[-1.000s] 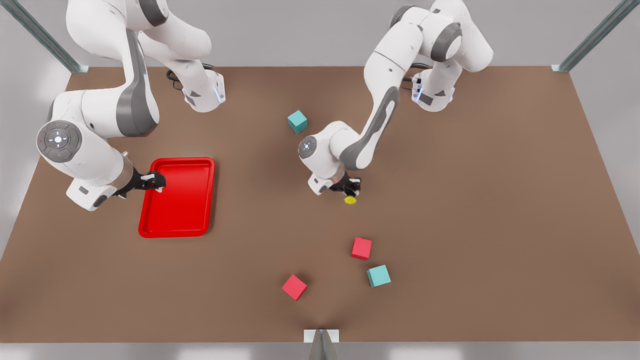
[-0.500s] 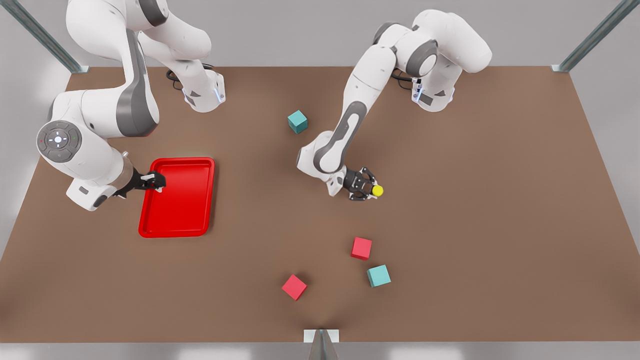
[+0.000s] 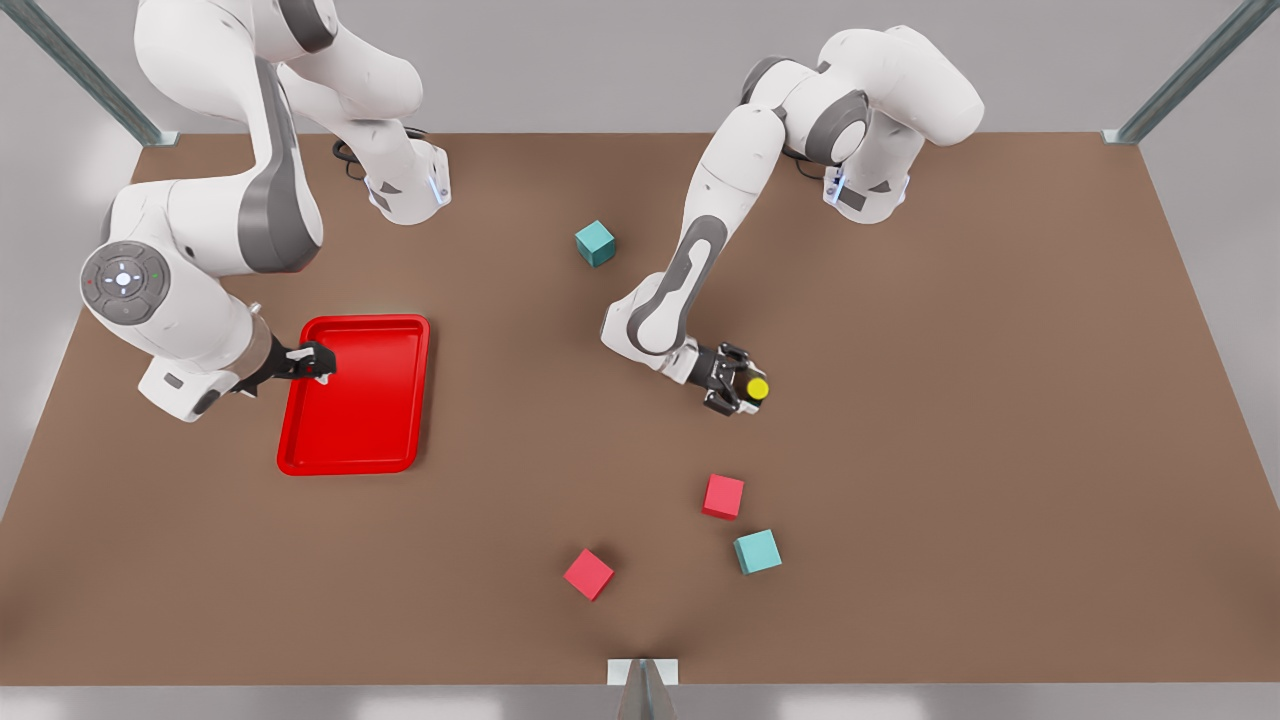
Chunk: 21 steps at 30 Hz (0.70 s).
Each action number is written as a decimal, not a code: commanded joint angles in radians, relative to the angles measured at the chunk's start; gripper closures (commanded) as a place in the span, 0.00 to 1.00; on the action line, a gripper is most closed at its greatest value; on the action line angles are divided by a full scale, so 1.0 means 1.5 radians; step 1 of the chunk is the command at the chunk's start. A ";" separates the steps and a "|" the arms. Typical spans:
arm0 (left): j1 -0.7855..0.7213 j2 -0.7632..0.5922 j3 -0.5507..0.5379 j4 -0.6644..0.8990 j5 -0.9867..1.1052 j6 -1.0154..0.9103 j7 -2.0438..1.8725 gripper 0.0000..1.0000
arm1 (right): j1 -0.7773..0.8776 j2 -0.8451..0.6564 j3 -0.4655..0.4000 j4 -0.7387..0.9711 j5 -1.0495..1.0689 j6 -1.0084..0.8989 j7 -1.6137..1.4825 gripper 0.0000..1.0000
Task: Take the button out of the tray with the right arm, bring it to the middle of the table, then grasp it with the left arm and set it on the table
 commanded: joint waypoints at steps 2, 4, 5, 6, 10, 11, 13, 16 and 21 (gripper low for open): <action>0.000 -0.001 0.001 0.000 0.002 -0.001 -0.308 0.00 | -0.003 -0.002 0.000 0.000 0.000 0.000 -0.001 0.00; -0.001 -0.002 0.001 0.000 0.003 -0.002 -0.306 0.00 | -0.002 -0.001 0.000 0.000 0.000 0.000 -0.001 0.00; -0.001 -0.003 0.001 0.000 0.015 -0.002 -0.307 0.00 | -0.002 -0.001 0.000 0.000 0.000 0.000 -0.001 0.00; -0.001 -0.003 0.002 0.000 0.018 -0.003 -0.307 0.00 | -0.002 -0.001 0.000 0.000 0.000 0.000 -0.001 0.00; -0.001 -0.014 0.002 -0.009 0.041 -0.020 -0.301 0.00 | -0.003 -0.001 0.000 0.000 0.000 0.000 -0.001 0.00; -0.001 -0.018 0.002 -0.017 0.046 -0.025 -0.286 0.00 | -0.003 -0.001 0.000 0.000 0.000 0.000 -0.001 0.00; -0.002 -0.024 0.002 -0.022 0.046 -0.045 -0.260 0.00 | -0.002 -0.001 0.000 0.000 0.000 0.000 -0.001 0.00; -0.002 -0.032 0.002 -0.023 0.047 -0.068 -0.243 0.00 | -0.003 -0.001 0.000 0.000 0.000 0.000 -0.001 0.00; -0.002 -0.088 0.003 -0.023 0.052 -0.096 -0.120 0.00 | -0.003 -0.001 0.000 0.000 0.000 0.000 -0.001 0.00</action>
